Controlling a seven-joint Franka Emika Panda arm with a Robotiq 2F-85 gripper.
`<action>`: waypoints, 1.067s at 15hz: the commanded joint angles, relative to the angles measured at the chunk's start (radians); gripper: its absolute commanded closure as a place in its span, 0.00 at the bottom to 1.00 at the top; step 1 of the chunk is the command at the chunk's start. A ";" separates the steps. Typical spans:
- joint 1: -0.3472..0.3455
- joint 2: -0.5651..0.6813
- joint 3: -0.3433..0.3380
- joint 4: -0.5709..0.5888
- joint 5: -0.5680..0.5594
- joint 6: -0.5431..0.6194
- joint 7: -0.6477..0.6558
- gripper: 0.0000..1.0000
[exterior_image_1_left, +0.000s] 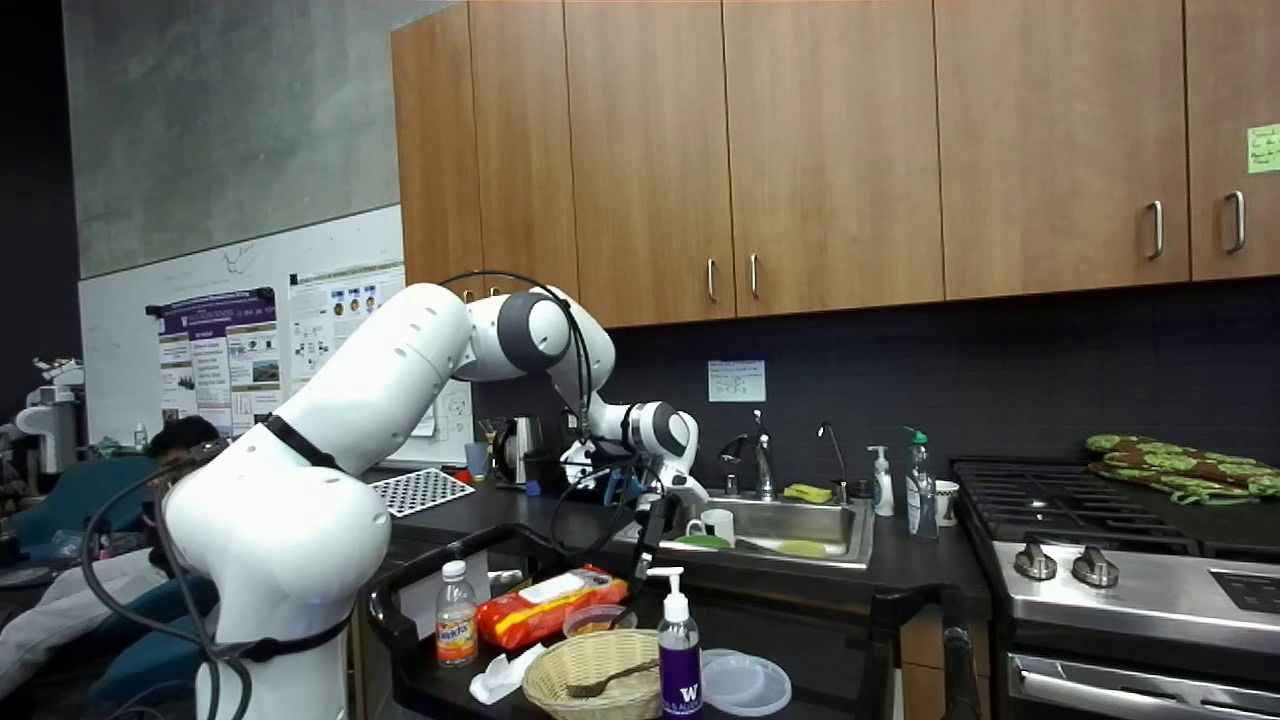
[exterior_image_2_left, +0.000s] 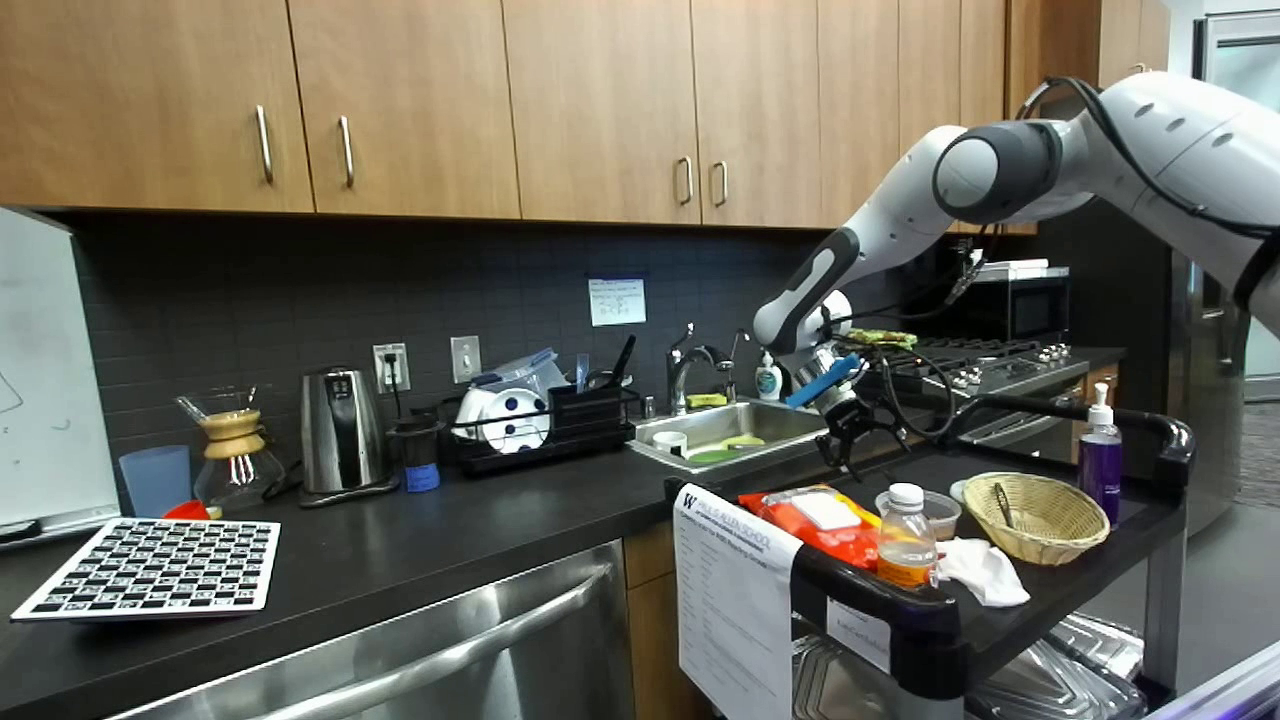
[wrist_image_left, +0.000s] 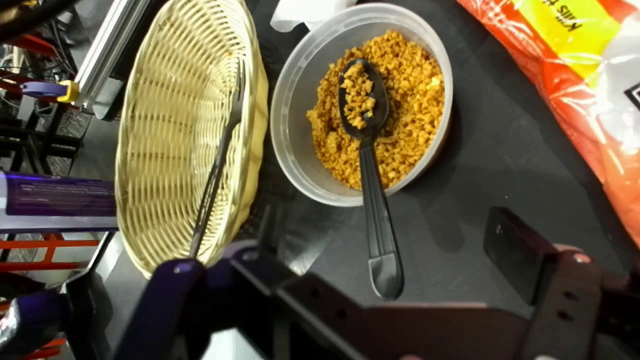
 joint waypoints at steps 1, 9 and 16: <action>0.004 -0.014 -0.022 0.012 0.002 -0.053 0.071 0.00; -0.002 -0.004 -0.036 0.023 0.001 -0.121 0.164 0.00; -0.006 0.017 -0.033 0.031 0.006 -0.154 0.218 0.00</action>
